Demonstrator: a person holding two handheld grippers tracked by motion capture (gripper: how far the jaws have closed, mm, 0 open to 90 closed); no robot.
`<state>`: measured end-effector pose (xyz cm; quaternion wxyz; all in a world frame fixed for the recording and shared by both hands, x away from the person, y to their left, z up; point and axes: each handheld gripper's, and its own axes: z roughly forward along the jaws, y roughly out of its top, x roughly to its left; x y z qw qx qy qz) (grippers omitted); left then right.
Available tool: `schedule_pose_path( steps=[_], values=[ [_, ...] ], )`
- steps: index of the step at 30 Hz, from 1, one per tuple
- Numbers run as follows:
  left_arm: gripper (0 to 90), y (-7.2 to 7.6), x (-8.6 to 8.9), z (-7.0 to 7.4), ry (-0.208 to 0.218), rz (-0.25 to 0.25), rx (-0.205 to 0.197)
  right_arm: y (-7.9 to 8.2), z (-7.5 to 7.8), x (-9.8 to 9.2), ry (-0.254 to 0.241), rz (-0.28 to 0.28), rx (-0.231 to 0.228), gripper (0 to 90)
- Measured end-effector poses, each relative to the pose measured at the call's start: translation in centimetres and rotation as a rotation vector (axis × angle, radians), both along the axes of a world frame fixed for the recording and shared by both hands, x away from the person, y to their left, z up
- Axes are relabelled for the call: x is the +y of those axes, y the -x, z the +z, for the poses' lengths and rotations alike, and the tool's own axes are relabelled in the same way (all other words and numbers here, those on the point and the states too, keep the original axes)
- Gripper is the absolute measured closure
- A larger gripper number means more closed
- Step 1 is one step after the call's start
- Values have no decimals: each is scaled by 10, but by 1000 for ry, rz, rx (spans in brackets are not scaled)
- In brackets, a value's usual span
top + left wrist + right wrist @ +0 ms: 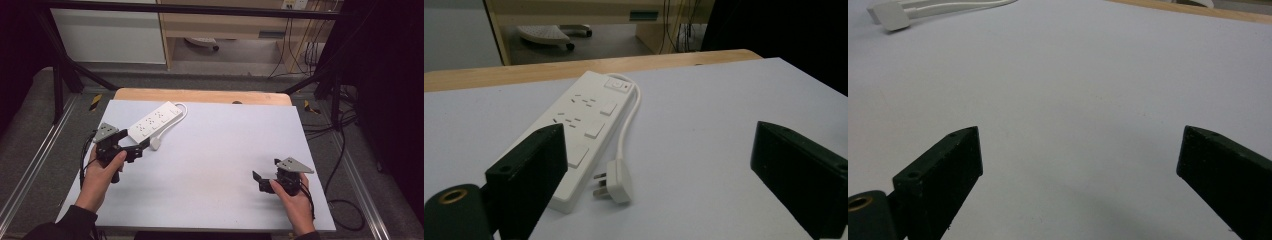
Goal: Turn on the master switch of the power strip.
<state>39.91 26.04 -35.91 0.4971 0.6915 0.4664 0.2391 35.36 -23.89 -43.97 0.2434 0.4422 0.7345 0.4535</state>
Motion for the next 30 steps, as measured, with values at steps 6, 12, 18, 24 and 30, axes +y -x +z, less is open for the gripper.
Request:
schedule_pose_path(
  steps=[6,12,18,24,30],
  values=[
    [84,-8,0,9,19,1,-29,0,0,-2,-11,-10,6,44],
    [81,-23,0,11,16,14,-39,0,0,-2,-10,-5,3,41],
    [83,-46,-8,9,15,15,-54,-1,-1,1,-3,5,9,39],
    [55,-74,-16,10,18,20,-47,0,0,1,-4,12,8,38],
    [63,-98,-19,9,14,31,-3,0,-1,1,0,7,12,37]
  ],
)
